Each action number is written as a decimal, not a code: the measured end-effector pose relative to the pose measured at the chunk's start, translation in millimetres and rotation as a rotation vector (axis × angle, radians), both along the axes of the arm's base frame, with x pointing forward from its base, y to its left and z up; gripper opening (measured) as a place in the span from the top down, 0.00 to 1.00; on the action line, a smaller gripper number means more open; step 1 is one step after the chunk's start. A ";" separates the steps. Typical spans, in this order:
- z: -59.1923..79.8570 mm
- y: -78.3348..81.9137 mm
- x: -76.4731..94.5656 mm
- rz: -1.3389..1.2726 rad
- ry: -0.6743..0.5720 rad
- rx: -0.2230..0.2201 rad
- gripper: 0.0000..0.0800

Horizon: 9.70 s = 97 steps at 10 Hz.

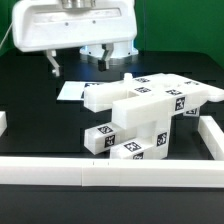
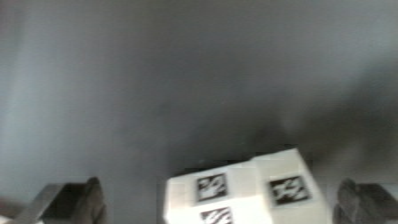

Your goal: Assemble chair

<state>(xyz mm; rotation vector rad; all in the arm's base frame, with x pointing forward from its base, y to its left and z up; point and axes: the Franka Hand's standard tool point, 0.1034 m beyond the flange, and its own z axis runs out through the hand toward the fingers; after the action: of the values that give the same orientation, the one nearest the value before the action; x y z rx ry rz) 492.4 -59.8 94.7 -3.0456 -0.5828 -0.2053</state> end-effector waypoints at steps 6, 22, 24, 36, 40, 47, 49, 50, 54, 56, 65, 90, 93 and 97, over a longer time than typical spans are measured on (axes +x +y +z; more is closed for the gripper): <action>-9.5 72.4 -8.8 -0.115 0.014 0.033 0.19; -17.7 129.9 -23.1 -0.329 0.055 0.078 0.19; -21.5 147.7 -26.7 -0.332 0.064 0.075 0.19; -34.9 217.6 -54.2 -0.532 0.178 0.081 0.19; -39.1 208.9 -51.4 -0.505 0.173 0.067 0.19; -47.6 208.6 -53.6 -0.503 0.185 0.058 0.19; -50.3 209.7 -52.8 -0.501 0.189 0.056 0.19; -52.5 209.7 -51.0 -0.501 0.190 0.055 0.19; -54.1 209.7 -51.2 -0.502 0.192 0.054 0.19; -56.3 212.9 -49.4 -0.494 0.192 0.052 0.19; -65.7 210.8 -48.4 -0.484 0.131 0.053 0.19; -66.1 231.0 -64.4 -0.421 0.121 0.048 0.19; -65.9 230.9 -61.1 -0.421 0.100 0.053 0.19; -68.5 221.3 -57.2 -0.415 0.067 0.052 0.19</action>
Offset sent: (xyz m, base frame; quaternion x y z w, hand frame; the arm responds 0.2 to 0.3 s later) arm 0.0120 0.0621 -0.0023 -0.0038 0.0022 0.0657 0.9978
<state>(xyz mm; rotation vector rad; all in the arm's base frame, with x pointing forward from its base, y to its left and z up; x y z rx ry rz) 435.1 161.5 26.2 -3.0696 0.0642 -0.1239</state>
